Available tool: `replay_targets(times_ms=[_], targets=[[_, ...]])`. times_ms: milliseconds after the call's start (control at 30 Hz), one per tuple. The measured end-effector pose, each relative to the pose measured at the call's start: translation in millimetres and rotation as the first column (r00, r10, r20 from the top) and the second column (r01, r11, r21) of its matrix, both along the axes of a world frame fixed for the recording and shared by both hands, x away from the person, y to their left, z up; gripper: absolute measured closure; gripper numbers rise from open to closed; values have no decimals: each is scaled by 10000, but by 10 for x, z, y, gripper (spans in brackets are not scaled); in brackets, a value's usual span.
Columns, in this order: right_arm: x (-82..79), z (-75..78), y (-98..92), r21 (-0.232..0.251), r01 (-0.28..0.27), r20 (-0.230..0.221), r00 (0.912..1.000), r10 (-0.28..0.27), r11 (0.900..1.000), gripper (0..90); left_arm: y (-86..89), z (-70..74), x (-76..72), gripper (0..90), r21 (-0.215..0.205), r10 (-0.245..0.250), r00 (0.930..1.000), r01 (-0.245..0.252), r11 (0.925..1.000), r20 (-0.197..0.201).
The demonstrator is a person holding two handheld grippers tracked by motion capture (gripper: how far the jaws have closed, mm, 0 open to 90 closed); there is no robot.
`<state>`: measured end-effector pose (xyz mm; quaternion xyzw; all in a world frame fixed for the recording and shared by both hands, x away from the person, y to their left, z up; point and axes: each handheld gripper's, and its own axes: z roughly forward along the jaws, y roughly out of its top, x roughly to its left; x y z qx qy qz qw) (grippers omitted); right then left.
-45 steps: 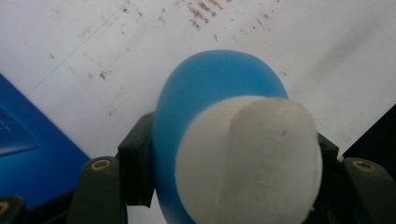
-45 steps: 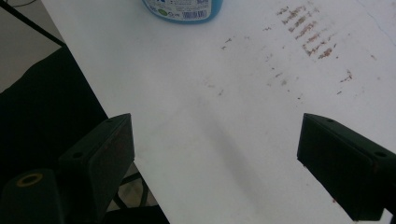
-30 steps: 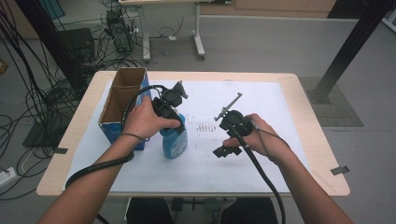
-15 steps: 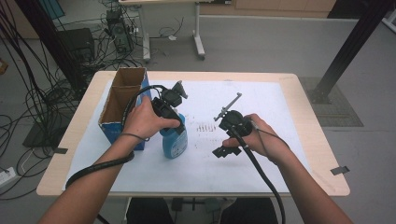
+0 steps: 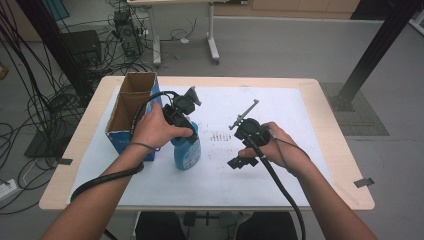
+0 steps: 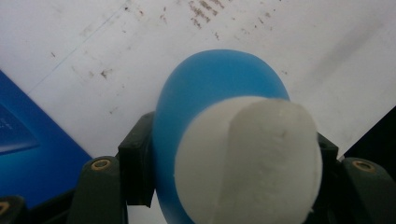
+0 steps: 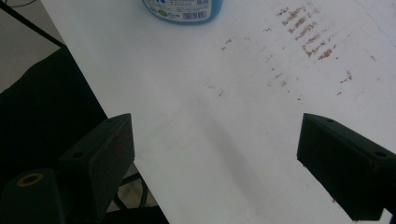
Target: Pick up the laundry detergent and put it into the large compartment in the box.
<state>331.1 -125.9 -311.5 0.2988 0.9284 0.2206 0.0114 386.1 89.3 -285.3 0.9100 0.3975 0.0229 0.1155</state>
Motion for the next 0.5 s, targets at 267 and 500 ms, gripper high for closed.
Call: replay_targets(times_ms=[267, 500], targets=[[1, 0, -3, -5, 8, -3, 10000, -8, 10000, 107, 1, 1, 2, 374, 4, -13, 10000, 13, 10000, -9], [5, 3, -3, -33, 23, -7, 10000, -23, 10000, 107, 5, -2, 0, 374, -47, -10, 10000, 10, 10000, 23]])
